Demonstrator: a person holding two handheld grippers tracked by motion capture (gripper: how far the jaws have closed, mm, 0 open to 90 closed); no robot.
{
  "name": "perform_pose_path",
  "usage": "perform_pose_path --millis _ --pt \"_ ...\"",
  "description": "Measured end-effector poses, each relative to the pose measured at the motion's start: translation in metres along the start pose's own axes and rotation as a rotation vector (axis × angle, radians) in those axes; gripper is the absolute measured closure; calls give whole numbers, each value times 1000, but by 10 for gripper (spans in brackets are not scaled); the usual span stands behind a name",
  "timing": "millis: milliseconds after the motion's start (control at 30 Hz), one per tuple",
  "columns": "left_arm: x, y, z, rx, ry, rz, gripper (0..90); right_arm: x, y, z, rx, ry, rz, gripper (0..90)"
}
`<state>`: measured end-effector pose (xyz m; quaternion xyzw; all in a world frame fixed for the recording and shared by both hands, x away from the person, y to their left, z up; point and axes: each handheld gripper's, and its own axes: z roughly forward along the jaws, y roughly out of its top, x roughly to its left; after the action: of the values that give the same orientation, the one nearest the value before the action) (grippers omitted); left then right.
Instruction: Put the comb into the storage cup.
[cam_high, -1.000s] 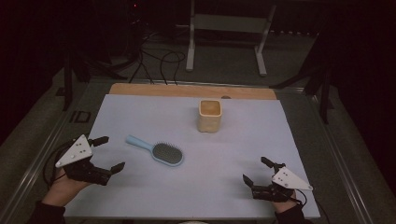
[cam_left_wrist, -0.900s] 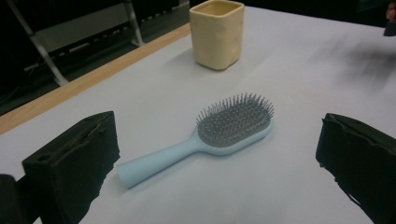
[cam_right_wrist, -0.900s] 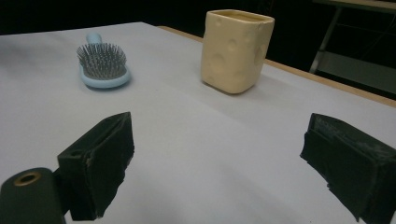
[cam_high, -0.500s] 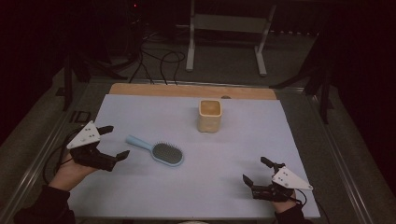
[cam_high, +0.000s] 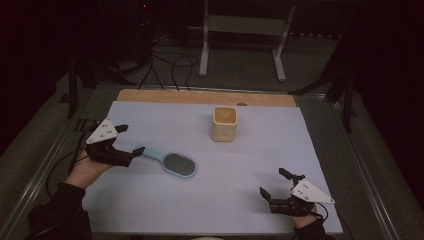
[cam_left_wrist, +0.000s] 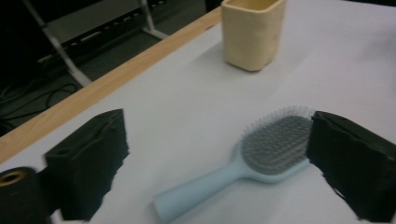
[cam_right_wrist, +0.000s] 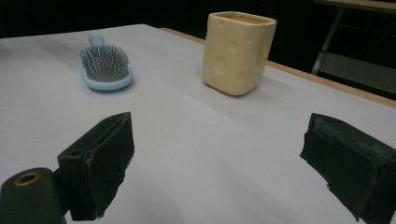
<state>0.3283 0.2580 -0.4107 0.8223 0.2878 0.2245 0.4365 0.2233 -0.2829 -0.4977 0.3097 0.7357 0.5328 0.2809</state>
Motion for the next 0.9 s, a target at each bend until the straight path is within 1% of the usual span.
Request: perform_pose_path --millis 33,67,133,167,200,233,267,300,333,367,400,433,467,500,567,600,633,667,700,733,767,800,833,867,900 --pt "2 -1 2 8 10 3 148 0 0 0 0 1 2 88" --pt "4 -2 5 15 8 0 149 0 0 0 1 2 2 88" --pt "7 -5 11 33 20 -13 156 0 0 0 2 3 4 88" --pt "10 -8 17 57 31 -23 177 1 0 0 3 3 6 88" --pt "10 -8 17 57 31 -23 195 1 0 1 4 4 7 88" --pt "12 -10 19 65 29 -33 215 1 0 1 6 4 6 88" --pt "14 -11 21 73 32 -43 215 1 0 1 6 4 6 88" --pt "15 -12 23 80 36 -50 262 1 0 1 6 9 2 88" --pt "17 -13 25 83 35 -60 262 1 0 1 6 9 2 88" --pt "18 -13 28 87 39 -70 331 1 0 1 7 9 0 88" --pt "20 -14 30 93 41 -75 349 1 0 1 6 10 1 88" --pt "22 -16 35 114 49 -76 371 2 0 1 5 10 0 88" --pt "22 -16 35 114 49 -76 390 2 0 1 5 10 0 88" --pt "22 -17 37 120 56 -75 427 2 0 1 4 10 2 88" --pt "24 -19 44 144 70 -74 465 2 0 1 4 10 2 89" --pt "24 -19 44 144 70 -74 490 1 0 1 5 11 2 88" --pt "24 -20 50 164 92 -63 521 2 0 1 5 12 1 89" --pt "24 -20 50 164 92 -63 550 2 0 1 5 12 1 89" --pt "25 -22 55 179 101 -55 578 2 0 1 5 12 1 88" --pt "25 -22 55 179 101 -55 619 2 0 1 5 13 1 88" --pt "25 -23 57 192 110 -56 619 2 0 1 5 13 1 88" --pt "26 -24 60 193 102 -57 678 2 0 1 4 14 2 88" --pt "25 -25 61 187 105 -54 678 2 0 1 4 14 2 88" --pt "26 -27 65 190 102 -55 754 2 0 1 5 13 2 88" --pt "26 -27 67 199 109 -48 777 2 0 1 4 13 1 88"
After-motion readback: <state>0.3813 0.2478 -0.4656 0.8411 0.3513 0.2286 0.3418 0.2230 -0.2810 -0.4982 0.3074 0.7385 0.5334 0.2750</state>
